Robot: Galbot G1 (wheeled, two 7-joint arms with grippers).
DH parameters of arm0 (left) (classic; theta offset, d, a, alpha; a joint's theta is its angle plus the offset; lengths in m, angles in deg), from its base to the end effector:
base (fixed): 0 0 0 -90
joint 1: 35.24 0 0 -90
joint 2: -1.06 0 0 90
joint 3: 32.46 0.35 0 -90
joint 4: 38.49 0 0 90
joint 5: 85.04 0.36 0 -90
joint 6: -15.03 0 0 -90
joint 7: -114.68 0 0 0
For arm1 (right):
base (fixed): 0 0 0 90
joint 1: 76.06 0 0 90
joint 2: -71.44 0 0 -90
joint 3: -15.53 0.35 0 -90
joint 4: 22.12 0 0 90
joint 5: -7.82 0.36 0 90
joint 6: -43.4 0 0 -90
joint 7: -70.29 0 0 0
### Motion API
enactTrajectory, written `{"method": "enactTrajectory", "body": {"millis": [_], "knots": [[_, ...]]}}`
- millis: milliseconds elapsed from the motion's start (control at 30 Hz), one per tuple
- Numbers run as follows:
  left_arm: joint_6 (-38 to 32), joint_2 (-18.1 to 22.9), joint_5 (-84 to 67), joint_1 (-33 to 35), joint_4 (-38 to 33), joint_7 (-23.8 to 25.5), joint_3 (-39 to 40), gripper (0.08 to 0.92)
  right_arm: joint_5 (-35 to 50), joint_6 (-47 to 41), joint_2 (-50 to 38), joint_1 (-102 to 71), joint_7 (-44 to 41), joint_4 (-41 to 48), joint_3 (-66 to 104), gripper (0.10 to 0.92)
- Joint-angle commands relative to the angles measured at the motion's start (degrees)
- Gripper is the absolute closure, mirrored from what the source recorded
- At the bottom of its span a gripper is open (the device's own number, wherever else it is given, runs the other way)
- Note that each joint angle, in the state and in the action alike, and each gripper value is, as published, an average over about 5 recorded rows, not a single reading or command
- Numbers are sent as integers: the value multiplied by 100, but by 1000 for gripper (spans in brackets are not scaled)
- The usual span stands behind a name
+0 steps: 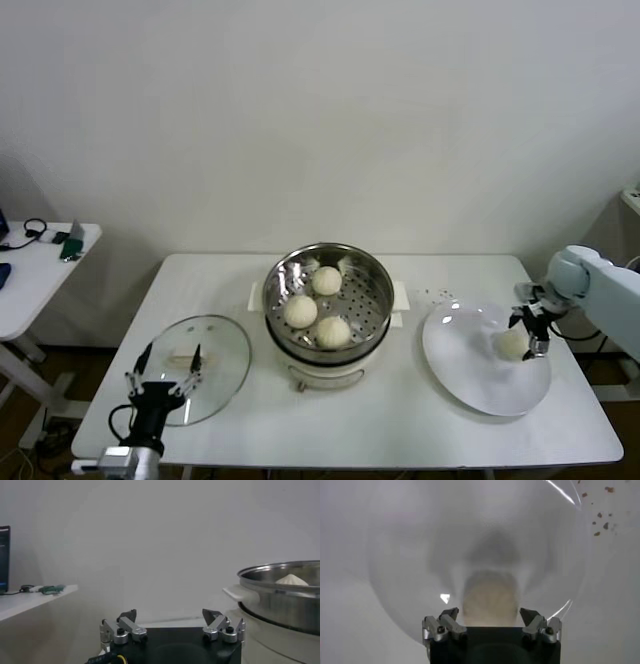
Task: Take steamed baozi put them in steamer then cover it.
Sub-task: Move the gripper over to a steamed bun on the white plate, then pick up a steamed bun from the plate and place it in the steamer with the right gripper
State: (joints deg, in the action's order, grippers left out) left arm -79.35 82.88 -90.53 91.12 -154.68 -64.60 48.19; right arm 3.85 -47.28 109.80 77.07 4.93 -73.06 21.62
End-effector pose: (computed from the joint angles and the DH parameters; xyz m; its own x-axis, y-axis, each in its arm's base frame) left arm 0.1490 0.0791 -0.3353 -0.9947 -0.0608 0.0825 -0.0511 0.9920 0.1150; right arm 0.5272 -0.2798 -0.2339 -0.0434 0.0143 0.9990 -0.9988 0.0229 -0.0437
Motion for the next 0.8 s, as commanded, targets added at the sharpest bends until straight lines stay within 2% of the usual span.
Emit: {"method": "enactTrajectory", "body": {"millis": [33, 167, 533, 633, 800], "knots": [[0, -1, 6, -8, 4, -1, -1, 177, -280, 77, 155, -243, -64, 262, 272, 203], [2, 0, 7, -19, 10, -3, 2, 177, -342, 91, 156, -253, -80, 256, 264, 216], [-1, 7, 18, -13, 12, -10, 15, 177, -168, 71, 151, -163, -61, 286, 284, 335], [-6, 11, 16, -10, 15, -10, 15, 177, 158, -1, 142, 28, -51, 276, 116, 344], [-1, 18, -2, -6, 3, 7, 22, 177, 1213, -340, 149, 970, 2, 61, -733, 346]]}}
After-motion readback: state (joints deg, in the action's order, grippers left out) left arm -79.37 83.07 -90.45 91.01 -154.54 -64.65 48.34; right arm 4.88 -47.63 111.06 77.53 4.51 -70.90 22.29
